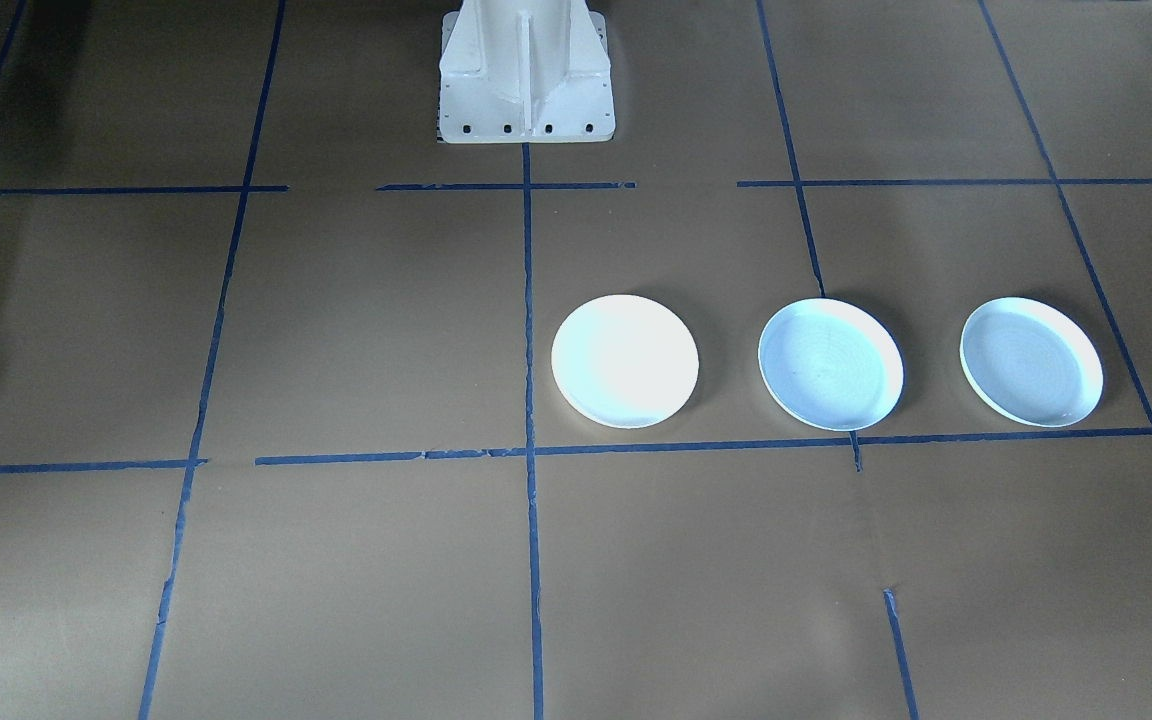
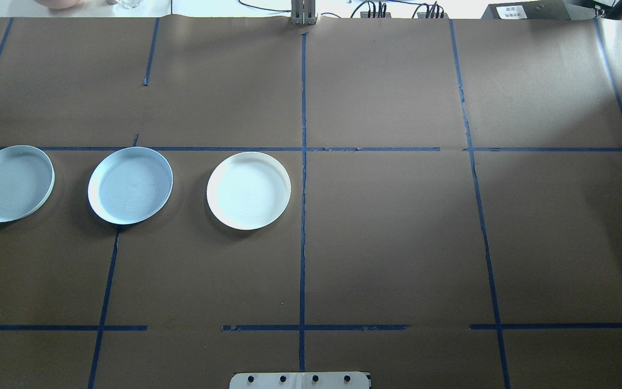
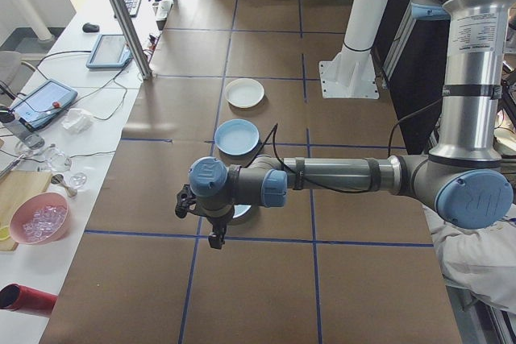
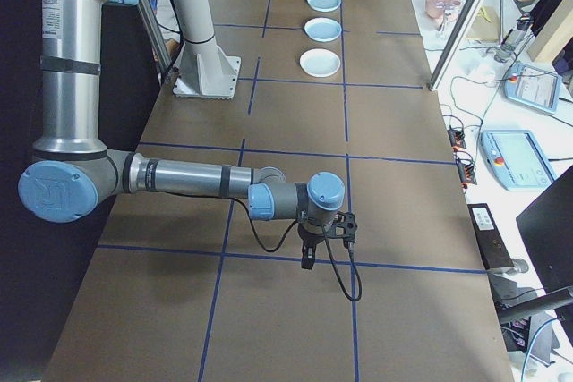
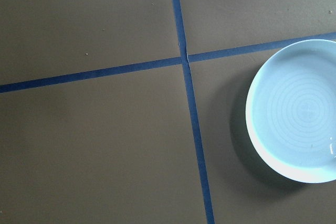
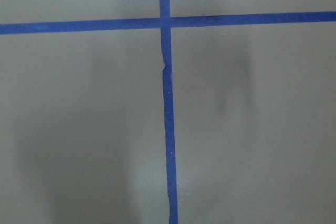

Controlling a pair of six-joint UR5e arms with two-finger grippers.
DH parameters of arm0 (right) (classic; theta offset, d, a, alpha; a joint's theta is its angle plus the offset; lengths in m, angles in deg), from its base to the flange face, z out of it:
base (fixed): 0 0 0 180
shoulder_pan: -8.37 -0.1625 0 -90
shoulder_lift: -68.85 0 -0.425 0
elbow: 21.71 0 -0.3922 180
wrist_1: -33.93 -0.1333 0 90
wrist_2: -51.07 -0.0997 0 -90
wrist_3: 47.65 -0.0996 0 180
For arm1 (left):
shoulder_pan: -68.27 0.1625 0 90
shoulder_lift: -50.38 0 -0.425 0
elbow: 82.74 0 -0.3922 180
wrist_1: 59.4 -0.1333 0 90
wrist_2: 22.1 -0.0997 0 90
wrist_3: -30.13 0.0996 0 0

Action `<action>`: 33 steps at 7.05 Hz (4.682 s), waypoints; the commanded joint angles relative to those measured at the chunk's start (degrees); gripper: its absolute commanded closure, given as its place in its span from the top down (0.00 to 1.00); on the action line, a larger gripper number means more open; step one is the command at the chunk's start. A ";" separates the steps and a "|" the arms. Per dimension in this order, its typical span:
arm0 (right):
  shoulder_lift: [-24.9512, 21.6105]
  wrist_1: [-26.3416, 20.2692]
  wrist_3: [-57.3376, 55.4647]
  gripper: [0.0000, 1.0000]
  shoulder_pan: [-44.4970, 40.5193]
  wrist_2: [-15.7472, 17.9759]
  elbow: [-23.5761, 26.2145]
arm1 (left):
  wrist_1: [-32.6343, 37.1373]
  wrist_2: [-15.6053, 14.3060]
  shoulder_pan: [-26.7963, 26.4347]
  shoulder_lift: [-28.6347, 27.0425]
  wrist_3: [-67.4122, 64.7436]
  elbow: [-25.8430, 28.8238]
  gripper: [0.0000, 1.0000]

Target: Stack plate in center

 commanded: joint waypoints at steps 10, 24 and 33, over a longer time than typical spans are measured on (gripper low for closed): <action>0.00 -0.04 0.00 1.00 0.00 -0.05 0.00 | 25.69 3.17 6.23 -3.00 -17.84 15.10 1.00; 0.00 0.05 0.00 1.00 0.00 -0.05 0.09 | 37.74 5.81 16.51 -10.47 -22.85 29.70 0.99; 0.00 -0.04 0.00 1.00 0.00 -0.05 0.09 | 34.94 6.16 17.58 -9.77 -22.41 26.72 0.00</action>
